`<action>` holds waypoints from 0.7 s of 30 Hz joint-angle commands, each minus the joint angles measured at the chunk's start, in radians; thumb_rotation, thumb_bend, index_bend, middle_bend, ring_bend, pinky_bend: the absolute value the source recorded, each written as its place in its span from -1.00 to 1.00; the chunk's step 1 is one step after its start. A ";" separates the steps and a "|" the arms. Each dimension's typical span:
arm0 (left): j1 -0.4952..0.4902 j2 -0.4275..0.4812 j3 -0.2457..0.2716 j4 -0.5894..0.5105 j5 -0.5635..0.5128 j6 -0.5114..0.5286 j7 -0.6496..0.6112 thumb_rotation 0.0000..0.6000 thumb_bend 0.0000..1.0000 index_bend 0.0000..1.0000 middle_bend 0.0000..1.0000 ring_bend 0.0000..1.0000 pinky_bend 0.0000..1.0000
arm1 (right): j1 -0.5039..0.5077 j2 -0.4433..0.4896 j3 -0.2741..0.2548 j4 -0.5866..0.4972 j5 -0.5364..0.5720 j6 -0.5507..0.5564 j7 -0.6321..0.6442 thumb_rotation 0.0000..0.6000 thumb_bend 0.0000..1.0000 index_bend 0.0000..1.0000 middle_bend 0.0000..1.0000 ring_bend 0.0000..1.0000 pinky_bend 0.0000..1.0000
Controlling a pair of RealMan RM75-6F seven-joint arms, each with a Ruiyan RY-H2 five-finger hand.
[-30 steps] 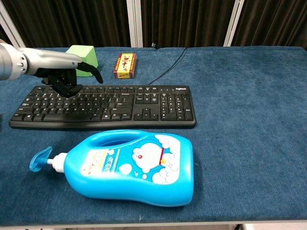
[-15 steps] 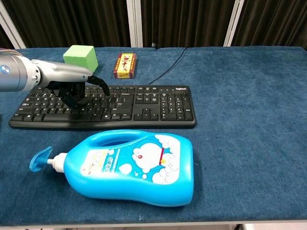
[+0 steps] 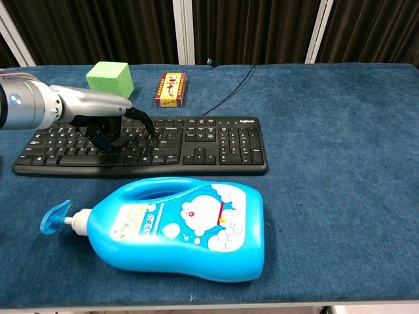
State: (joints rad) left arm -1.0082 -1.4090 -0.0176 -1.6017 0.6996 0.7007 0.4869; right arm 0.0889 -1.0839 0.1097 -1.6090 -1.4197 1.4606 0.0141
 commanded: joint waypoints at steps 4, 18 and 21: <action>-0.021 -0.007 0.023 0.001 -0.028 -0.003 0.013 1.00 0.30 -0.62 0.82 0.85 0.74 | 0.001 -0.002 0.000 0.004 0.002 -0.005 0.004 1.00 -0.71 -1.00 -1.00 -1.00 -1.00; 0.146 0.161 -0.018 -0.191 0.193 0.378 -0.095 1.00 0.02 -0.62 0.57 0.60 0.66 | -0.001 -0.001 0.002 0.011 -0.002 0.001 0.017 1.00 -0.70 -1.00 -1.00 -1.00 -1.00; 0.225 0.198 0.007 -0.210 0.250 0.501 -0.088 1.00 -0.34 -0.62 0.14 0.14 0.09 | 0.000 -0.004 0.001 0.018 -0.009 0.001 0.027 1.00 -0.70 -1.00 -1.00 -1.00 -1.00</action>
State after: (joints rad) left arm -0.8822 -1.2722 -0.0239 -1.7617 0.8615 1.0650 0.4207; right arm 0.0887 -1.0873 0.1110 -1.5927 -1.4267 1.4613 0.0386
